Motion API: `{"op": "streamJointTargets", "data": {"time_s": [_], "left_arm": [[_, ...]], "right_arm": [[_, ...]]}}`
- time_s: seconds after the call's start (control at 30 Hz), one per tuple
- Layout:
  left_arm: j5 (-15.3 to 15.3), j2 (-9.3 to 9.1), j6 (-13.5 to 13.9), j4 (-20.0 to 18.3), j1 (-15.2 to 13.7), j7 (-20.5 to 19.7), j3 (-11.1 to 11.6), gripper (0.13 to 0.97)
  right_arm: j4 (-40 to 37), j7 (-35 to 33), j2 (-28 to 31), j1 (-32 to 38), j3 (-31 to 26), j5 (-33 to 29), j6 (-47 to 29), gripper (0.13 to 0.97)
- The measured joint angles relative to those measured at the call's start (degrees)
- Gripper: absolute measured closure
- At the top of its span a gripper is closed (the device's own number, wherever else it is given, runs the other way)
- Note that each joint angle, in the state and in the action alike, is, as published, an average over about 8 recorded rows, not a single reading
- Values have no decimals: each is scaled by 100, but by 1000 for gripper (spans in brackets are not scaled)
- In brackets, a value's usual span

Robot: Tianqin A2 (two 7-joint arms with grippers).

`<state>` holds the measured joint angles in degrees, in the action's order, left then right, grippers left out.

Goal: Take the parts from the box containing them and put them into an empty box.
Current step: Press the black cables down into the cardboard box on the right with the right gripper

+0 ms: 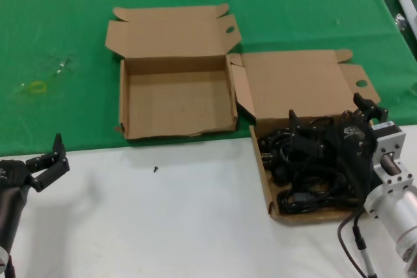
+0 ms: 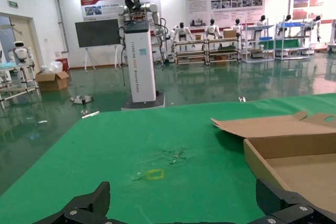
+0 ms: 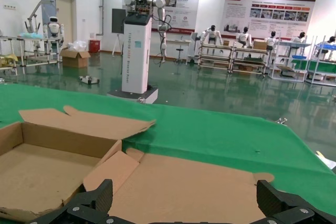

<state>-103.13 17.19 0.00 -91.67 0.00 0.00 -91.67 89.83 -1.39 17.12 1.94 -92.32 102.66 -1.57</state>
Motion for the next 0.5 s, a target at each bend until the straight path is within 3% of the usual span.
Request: {"op": "streamJointTargets", "data": {"time_s": [0.5], "left_arm": [[0,0,0,0,0,0,0,136]], "right_arm": [[0,0,0,0,0,0,0,129]]}}
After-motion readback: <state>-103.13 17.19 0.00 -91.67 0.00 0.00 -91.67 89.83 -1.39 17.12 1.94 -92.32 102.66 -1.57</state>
